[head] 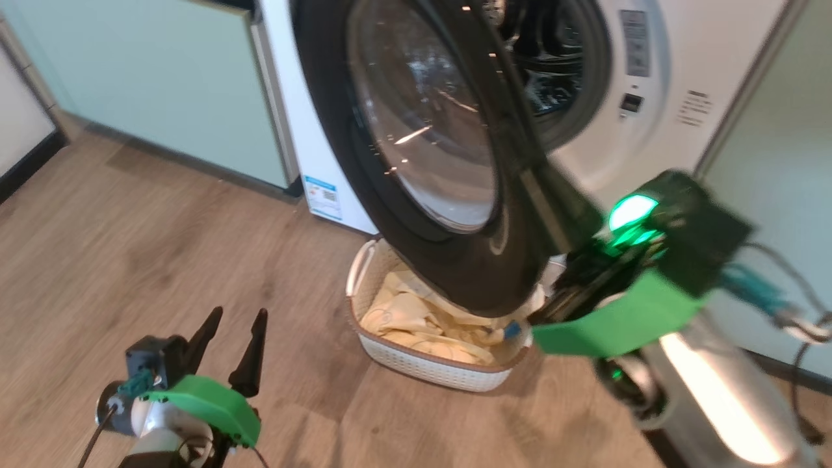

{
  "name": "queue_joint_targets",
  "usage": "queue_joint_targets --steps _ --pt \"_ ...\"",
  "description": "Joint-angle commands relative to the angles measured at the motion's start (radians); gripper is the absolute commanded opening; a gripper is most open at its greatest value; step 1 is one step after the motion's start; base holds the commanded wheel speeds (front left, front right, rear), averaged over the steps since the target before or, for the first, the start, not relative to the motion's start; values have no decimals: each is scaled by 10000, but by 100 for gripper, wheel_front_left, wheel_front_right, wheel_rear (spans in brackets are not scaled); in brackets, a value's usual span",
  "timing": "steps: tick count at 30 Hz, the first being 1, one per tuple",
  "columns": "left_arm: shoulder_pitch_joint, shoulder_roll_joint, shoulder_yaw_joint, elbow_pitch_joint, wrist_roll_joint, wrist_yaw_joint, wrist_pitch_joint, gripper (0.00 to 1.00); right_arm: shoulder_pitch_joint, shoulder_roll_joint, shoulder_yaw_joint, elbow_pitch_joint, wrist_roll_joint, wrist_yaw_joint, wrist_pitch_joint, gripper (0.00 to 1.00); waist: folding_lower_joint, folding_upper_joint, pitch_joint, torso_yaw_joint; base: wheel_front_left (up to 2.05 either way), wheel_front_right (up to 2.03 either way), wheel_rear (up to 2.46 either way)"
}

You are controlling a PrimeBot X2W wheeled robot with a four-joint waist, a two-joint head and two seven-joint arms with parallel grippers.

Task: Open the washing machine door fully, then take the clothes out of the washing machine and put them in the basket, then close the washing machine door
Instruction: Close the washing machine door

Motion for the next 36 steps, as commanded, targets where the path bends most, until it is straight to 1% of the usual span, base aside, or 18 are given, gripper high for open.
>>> queue_joint_targets --steps 1,5,6,8,11,14,18,24,36 --pt "-664 89 302 -247 93 -11 -64 100 -153 237 329 169 36 -29 -51 0 0 0 14 344 0 0 0" --pt "-706 11 171 -250 125 -11 -65 100 208 387 786 1317 223 -29 -51 0 0 0 57 617 0 0 0" --pt "-706 11 171 -250 125 -11 -65 100 208 387 786 1317 223 -29 -51 0 0 0 57 617 0 0 0" --pt "-728 -19 100 -227 132 -11 -65 100 385 424 906 1825 394 -29 -51 0 0 0 89 742 0 0 0" --pt "-804 -55 16 -193 131 -11 -65 100 607 436 1052 2236 873 -29 -51 0 0 0 157 888 0 0 0" --pt "-867 -74 -29 -187 122 -11 -65 100 734 438 1088 2710 1026 -29 -51 0 0 0 225 962 0 0 0" --pt "-929 -116 -159 -103 88 -11 -65 100 804 440 819 3449 1215 -29 -51 0 0 0 366 986 0 0 0" --pt "-1177 -302 -305 -66 114 -12 -65 100 458 441 606 4300 1446 -29 -51 0 0 0 683 949 0 0 0" --pt "-1389 -592 -471 -12 107 -12 -65 100 -134 441 -316 5200 2166 -29 -51 0 0 0 1022 884 0 0 0"
